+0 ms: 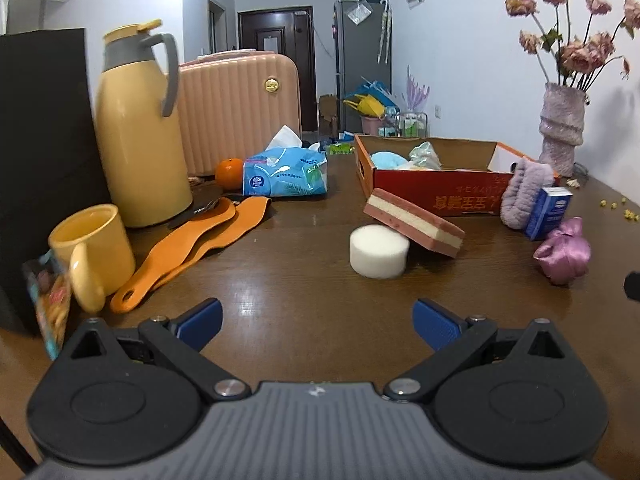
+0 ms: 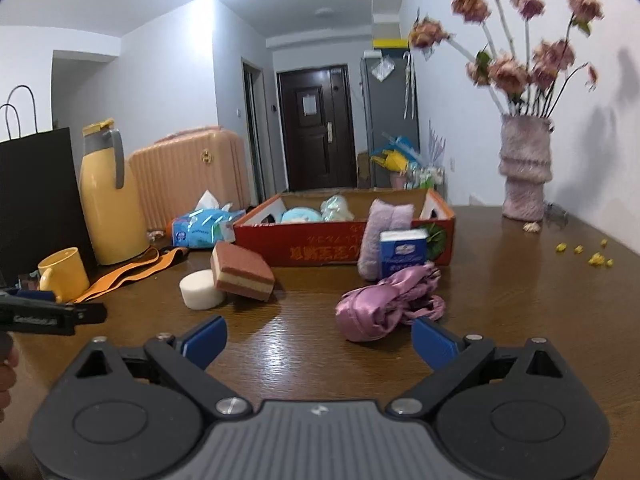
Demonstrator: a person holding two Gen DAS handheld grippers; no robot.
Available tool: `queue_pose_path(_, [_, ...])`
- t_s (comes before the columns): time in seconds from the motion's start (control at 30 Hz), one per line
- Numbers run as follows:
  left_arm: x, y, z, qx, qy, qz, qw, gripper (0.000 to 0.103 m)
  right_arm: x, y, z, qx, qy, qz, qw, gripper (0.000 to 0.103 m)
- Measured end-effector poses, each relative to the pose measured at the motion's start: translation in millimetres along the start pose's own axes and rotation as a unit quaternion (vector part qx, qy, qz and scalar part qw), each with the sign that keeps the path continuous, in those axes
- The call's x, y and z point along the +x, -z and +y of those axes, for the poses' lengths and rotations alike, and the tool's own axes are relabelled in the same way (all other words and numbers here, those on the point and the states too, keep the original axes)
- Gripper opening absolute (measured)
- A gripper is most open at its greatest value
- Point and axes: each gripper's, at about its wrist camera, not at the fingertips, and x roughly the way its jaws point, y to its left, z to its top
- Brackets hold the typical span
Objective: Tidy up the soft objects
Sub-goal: 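Close both tools on the pink-and-cream layered sponge block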
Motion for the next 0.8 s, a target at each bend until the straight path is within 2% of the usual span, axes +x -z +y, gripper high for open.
queue_pose_path(0.1, [30.5,-24.0,0.1,0.016,0.008,0.001,0.9998,0.103,28.2,-9.3,8.0,0.011,-0.034,0.025,0.999,0.095])
queue_pose_path(0.2, [69.6,-59.0,0.1,0.035,0.039,-0.006,0.9986,0.103,65.1,-22.8,15.6,0.026,-0.079,0.048,0.995,0.091])
queue_pose_path(0.23, [81.7,-68.5,-2.1,0.045,0.043,-0.009,0.998,0.102,82.2,-27.3,16.5,0.036,-0.092,0.058,0.993,0.086])
queue_pose_path(0.3, [106.3,-86.5,-7.3,0.064,0.063,-0.006,0.996,0.095,111.4,-33.8,19.1,0.072,-0.107,0.078,0.989,0.075])
queue_pose_path(0.37, [131.0,-102.1,-9.8,0.059,0.096,0.01,0.9936,0.08,136.7,-37.6,16.0,0.13,-0.13,0.1,0.978,0.067])
queue_pose_path(0.43, [154.1,-114.2,-12.9,0.053,0.133,0.032,0.9891,0.074,157.1,-38.4,16.7,0.171,-0.158,0.11,0.966,0.058])
queue_pose_path(0.5, [178.4,-121.2,-13.8,0.039,0.165,0.052,0.984,0.07,172.6,-38.3,21.4,0.185,-0.163,0.112,0.963,0.054])
queue_pose_path(0.53, [190.2,-122.6,-14.4,0.034,0.171,0.068,0.9823,0.06,179.8,-38.5,24.0,0.188,-0.164,0.111,0.962,0.05])
queue_pose_path(0.57, [200.9,-123.1,-15.0,0.024,0.173,0.085,0.981,0.046,186.1,-38.3,25.8,0.195,-0.166,0.111,0.96,0.048])
queue_pose_path(0.6, [213.2,-123.3,-14.2,0.01,0.185,0.109,0.9766,0.039,190.8,-37.8,25.8,0.204,-0.167,0.109,0.958,0.045])
queue_pose_path(0.63, [222.4,-122.2,-13.0,-0.004,0.214,0.129,0.9682,0.028,195.2,-37.0,24.3,0.218,-0.166,0.108,0.956,0.042])
queue_pose_path(0.67, [227.0,-120.0,-10.6,-0.018,0.244,0.138,0.9598,0.027,199.0,-36.3,22.1,0.233,-0.163,0.105,0.953,0.042])
queue_pose_path(0.7, [227.5,-117.6,-8.3,-0.027,0.256,0.134,0.9569,0.026,201.0,-35.9,19.3,0.245,-0.155,0.101,0.952,0.04])
queue_pose_path(0.8, [223.1,-115.3,-6.6,-0.04,0.259,0.135,0.9554,0.025,202.0,-35.6,10.2,0.261,-0.148,0.083,0.95,0.038])
